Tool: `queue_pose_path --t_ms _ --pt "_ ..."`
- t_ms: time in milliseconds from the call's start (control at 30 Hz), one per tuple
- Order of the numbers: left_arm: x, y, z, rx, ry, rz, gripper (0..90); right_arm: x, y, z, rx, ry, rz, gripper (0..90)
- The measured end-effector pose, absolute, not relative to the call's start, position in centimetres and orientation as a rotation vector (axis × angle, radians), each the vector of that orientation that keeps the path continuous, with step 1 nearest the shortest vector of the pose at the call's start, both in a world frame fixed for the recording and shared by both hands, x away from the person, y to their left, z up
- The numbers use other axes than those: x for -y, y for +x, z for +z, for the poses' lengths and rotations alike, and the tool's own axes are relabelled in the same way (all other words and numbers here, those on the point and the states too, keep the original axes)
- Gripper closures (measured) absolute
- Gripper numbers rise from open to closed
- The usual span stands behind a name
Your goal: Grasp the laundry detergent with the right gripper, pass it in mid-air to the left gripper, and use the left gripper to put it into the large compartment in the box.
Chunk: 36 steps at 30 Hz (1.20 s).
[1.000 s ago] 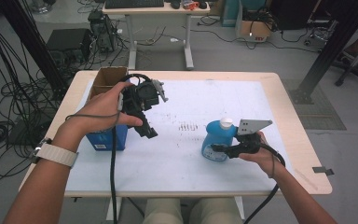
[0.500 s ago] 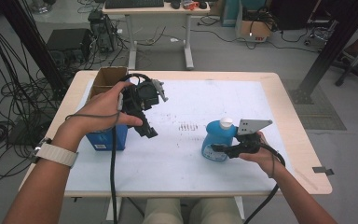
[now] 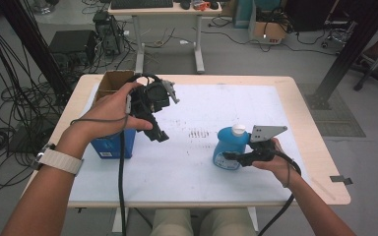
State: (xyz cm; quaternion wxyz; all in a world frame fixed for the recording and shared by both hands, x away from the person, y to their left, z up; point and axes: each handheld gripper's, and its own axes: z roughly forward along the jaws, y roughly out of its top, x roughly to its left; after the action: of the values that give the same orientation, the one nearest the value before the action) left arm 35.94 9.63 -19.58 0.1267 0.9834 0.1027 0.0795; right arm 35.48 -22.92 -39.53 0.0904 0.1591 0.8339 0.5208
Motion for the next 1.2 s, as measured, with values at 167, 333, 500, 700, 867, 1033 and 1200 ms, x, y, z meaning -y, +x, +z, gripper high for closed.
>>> queue_pose_path --t_ms 167,333,500,700,867,1033,1200 --pt "-9.5 35.8 -19.1 -0.293 2.858 0.254 9.4 22.8 35.3 -39.1 -2.485 0.46 1.563 42.8" --pt "-9.2 35.5 -18.4 -0.282 2.858 0.269 9.4 22.3 35.0 -37.8 -2.479 0.421 1.579 42.8" --pt "-8.7 35.3 -17.6 -0.265 2.862 0.281 9.4 21.7 34.5 -36.3 -2.482 0.371 1.6 42.9" --pt "-7.8 35.1 -17.0 -0.247 2.88 0.275 9.2 20.7 34.1 -34.4 -2.491 0.31 1.62 42.9" --pt "-7.1 35.0 -16.5 -0.224 2.885 0.257 8.7 20.2 33.8 -33.3 -2.491 0.261 1.653 42.9" --pt "-6.2 34.9 -16.0 -0.188 2.9 0.238 8.4 19.5 33.6 -32.4 -2.525 0.235 1.665 42.9" --pt "-5.4 34.7 -15.6 -0.158 2.915 0.204 8.3 18.7 33.5 -31.5 -2.542 0.204 1.667 42.9"
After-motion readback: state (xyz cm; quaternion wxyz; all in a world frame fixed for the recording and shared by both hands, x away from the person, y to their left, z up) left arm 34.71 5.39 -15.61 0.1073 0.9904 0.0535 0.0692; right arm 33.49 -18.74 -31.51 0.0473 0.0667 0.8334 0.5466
